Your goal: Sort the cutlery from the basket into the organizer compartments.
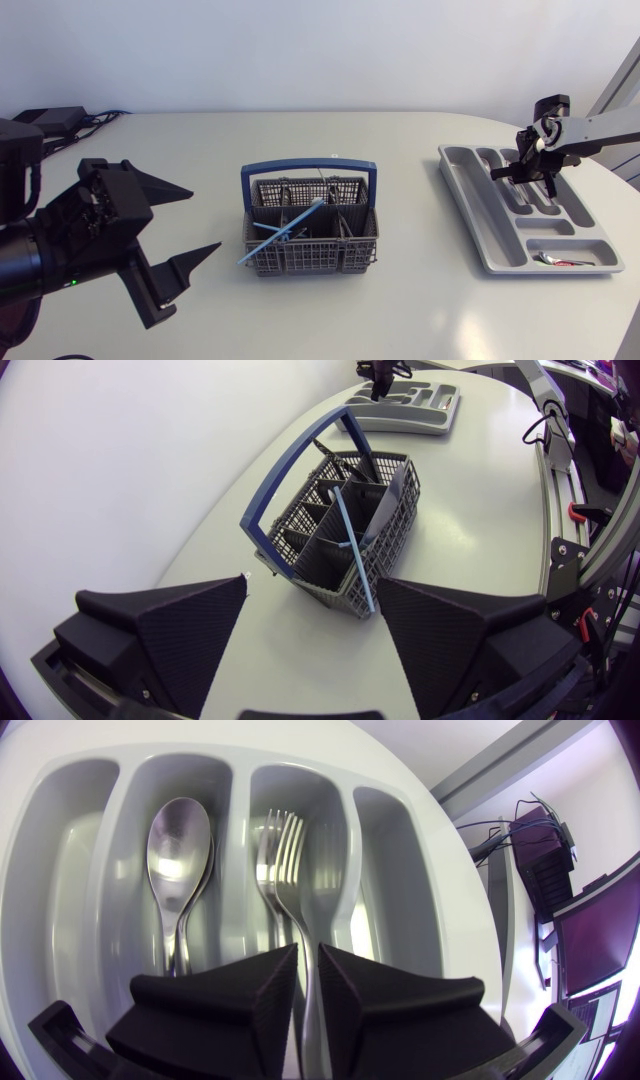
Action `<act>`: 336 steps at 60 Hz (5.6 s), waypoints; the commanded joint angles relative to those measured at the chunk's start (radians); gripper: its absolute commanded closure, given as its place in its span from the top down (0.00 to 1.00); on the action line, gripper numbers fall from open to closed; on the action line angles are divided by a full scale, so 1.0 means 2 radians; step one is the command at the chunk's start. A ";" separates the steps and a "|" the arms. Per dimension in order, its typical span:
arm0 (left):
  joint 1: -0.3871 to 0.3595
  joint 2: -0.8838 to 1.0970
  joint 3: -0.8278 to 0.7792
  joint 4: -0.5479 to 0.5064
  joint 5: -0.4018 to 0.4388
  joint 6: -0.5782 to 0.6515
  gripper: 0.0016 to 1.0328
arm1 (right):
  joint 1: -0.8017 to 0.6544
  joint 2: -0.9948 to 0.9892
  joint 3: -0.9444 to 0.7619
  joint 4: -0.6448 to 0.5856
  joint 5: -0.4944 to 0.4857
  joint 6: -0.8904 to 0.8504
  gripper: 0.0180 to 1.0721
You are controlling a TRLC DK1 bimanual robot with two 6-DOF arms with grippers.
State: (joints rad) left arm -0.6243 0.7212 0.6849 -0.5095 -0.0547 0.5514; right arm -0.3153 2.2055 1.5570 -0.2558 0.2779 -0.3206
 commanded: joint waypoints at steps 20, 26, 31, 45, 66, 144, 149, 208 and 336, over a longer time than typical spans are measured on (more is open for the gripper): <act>-0.005 -0.051 -0.066 -0.001 -0.013 0.028 0.87 | 0.008 -0.098 -0.086 0.035 -0.018 0.008 0.66; -0.005 -0.069 -0.089 0.007 -0.020 0.034 0.87 | 0.022 -0.169 -0.155 0.065 -0.035 -0.008 0.73; -0.014 -0.082 -0.106 0.012 -0.021 0.034 0.87 | 0.040 -0.240 -0.220 0.090 -0.067 -0.028 0.76; -0.035 -0.088 -0.138 0.044 -0.022 0.013 0.84 | 0.105 -0.372 -0.324 0.096 -0.080 -0.048 0.78; -0.062 0.008 -0.132 0.117 -0.022 -0.084 0.57 | 0.239 -0.511 -0.403 0.037 -0.064 -0.023 0.78; -0.046 0.144 -0.109 0.215 -0.019 -0.107 0.23 | 0.385 -0.593 -0.446 -0.022 -0.022 0.019 0.78; -0.047 0.149 -0.109 0.219 -0.019 -0.109 0.20 | 0.389 -0.596 -0.447 -0.025 -0.022 0.019 0.78; -0.027 0.031 -0.095 0.089 -0.018 -0.089 0.03 | 0.412 -0.595 -0.449 -0.026 -0.012 0.025 0.79; -0.124 0.300 0.299 -0.228 0.085 0.152 0.03 | 0.606 -0.617 -0.388 -0.123 -0.203 -0.061 0.22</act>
State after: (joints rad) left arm -0.8619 1.3018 1.2530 -0.9531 0.1059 0.8604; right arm 0.8852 0.9615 0.7612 -0.4839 -0.1238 -0.4355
